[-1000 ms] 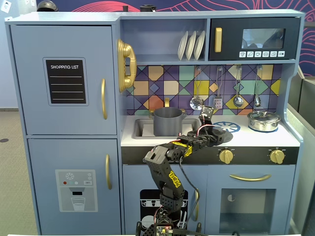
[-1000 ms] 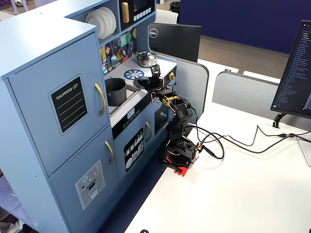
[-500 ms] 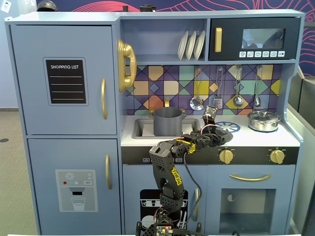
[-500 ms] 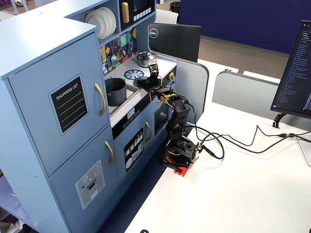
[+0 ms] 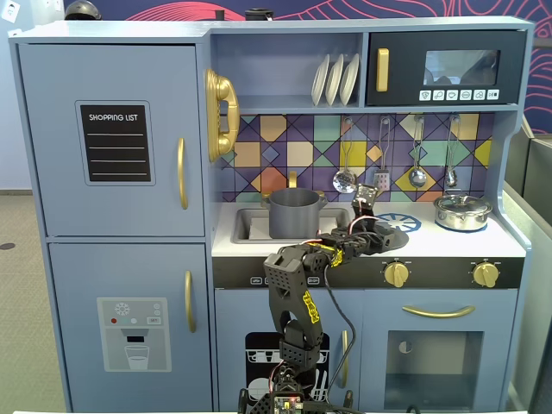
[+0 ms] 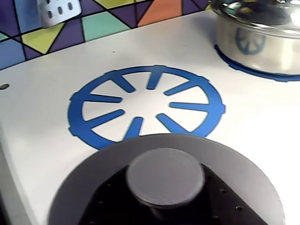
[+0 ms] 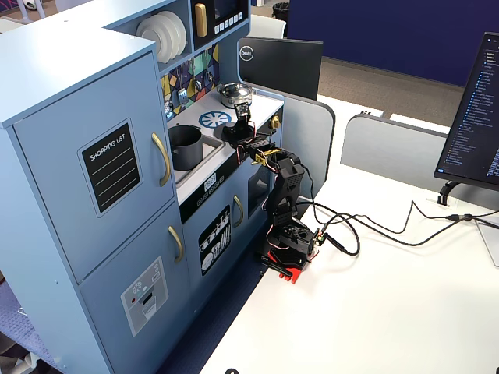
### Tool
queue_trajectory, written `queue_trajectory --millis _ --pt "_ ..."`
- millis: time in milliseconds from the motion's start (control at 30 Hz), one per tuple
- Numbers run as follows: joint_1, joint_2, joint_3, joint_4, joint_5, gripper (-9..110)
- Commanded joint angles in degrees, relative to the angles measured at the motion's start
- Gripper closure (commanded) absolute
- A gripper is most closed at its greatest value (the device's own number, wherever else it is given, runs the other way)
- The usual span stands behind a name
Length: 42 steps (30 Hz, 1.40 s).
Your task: Pick up the lid from the counter and put it on the gray recipient
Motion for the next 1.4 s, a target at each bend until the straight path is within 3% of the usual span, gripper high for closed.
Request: queue_trajectory --millis 0,333,800,1367 --pt "-1.6 0.4 -4.9 -2.3 0.3 101" --pt "-3.4 1.8 -15.6 0.7 -2.1 101" --pt "-13.1 11.3 -29.4 22.1 -0.6 102" --pt "-30.0 17.1 -22.1 28.2 1.6 102"
